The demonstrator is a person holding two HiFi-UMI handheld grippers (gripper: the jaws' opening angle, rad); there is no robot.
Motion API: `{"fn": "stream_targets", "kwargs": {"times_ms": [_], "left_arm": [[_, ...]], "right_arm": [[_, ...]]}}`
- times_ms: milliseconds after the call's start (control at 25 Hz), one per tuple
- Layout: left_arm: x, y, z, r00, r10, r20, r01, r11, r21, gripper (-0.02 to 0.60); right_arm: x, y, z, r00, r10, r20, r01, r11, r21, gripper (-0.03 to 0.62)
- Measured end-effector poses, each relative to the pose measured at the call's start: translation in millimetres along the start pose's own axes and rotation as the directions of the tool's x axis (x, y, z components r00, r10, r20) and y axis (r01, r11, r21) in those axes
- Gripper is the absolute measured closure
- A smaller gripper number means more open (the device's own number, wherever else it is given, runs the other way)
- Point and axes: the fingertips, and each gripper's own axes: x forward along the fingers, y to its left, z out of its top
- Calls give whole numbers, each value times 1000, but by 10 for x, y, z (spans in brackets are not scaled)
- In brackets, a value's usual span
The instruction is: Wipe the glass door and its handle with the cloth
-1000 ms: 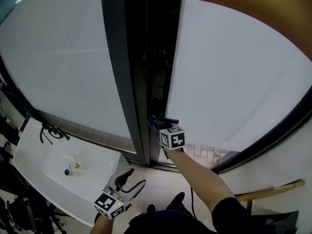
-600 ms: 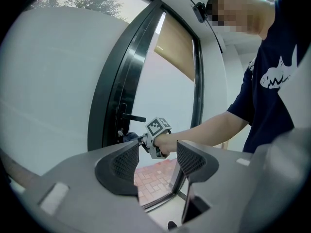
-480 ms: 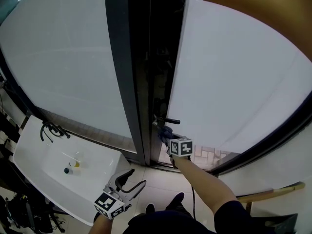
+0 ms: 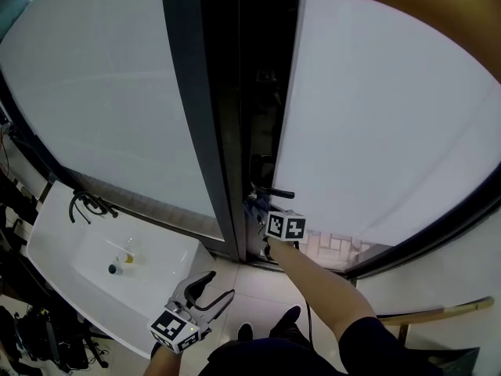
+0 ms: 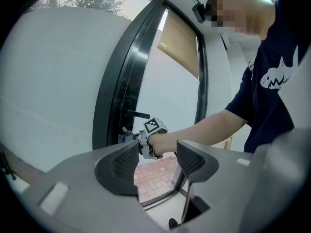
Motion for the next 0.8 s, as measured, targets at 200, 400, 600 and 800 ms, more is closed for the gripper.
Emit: {"fn": "stream_targets", "kwargs": {"times_ms": [200, 400, 600, 800], "left_arm": [[4, 93, -66, 1000, 24, -3, -24, 1000, -12, 341], [47, 85, -92, 1000, 20, 1, -20, 1000, -20, 341], [87, 40, -62, 1000, 18, -1, -18, 1000, -14, 341], [7, 95, -63, 999, 40, 2, -40, 999, -17, 341]], "right_arm": [[95, -32, -11, 999, -20, -32, 20, 1000, 23, 444], [162, -34, -107, 992, -53, -115, 48, 998, -45, 444], [246, -101, -277, 984, -27, -177, 24, 1000, -19, 442], [139, -114, -287, 991, 15, -131, -16, 1000, -2, 442]]}}
